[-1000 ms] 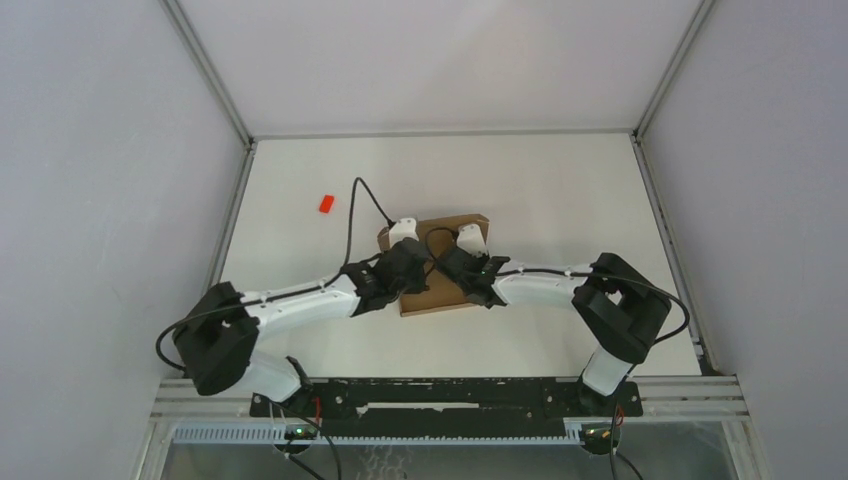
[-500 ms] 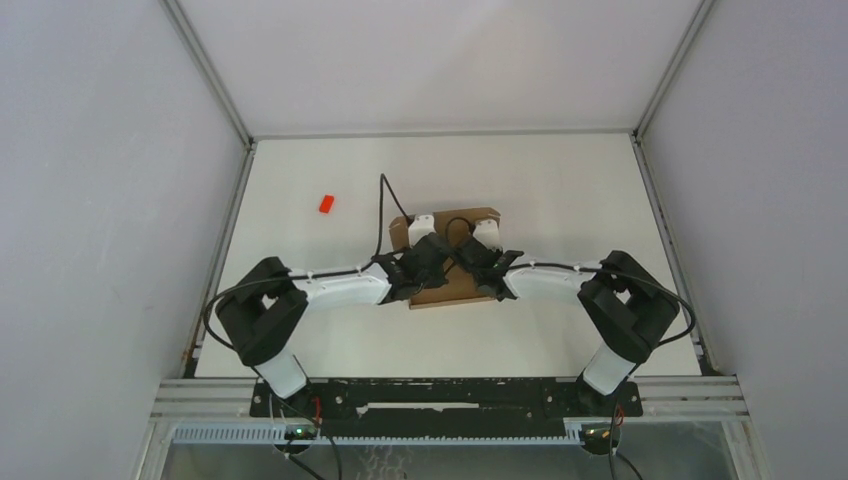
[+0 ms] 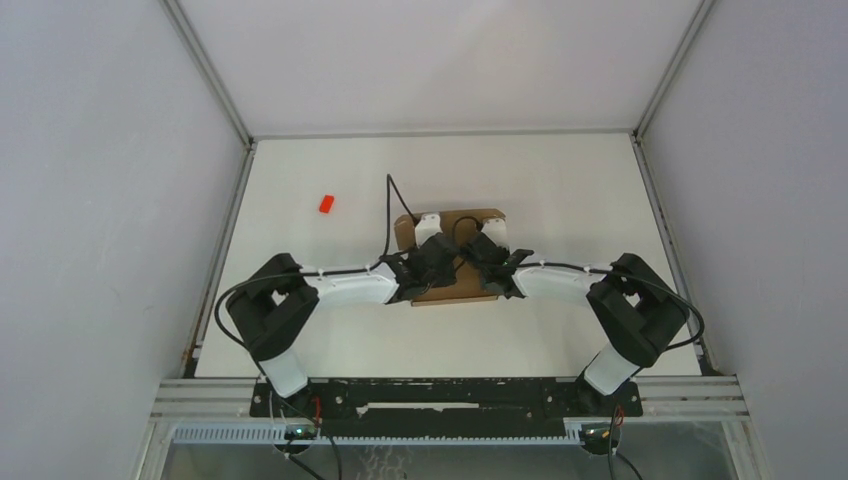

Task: Fold the paper box
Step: Fold the paper box at the center of the board.

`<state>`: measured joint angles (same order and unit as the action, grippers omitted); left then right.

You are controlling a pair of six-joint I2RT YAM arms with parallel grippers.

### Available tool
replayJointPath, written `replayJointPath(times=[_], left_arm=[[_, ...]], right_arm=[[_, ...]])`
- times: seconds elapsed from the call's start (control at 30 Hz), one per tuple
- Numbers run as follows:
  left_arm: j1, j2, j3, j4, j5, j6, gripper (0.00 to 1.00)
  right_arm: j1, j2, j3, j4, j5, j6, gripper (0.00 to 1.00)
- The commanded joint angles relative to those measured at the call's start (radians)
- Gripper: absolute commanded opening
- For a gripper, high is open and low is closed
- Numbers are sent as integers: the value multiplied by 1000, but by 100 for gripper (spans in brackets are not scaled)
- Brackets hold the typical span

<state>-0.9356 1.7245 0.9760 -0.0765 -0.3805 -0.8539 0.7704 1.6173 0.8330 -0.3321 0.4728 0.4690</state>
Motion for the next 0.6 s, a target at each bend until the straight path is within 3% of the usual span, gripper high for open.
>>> replayJointPath(times=[0.0,0.57], left_arm=[[-2,-67,-43,9,2,-10,41],[4,-365,-178,99,-17,-15,45]], right_arm=[[6,-36,3,51,-47,-30,27],[2,-36,-6,51,-60,-17,27]])
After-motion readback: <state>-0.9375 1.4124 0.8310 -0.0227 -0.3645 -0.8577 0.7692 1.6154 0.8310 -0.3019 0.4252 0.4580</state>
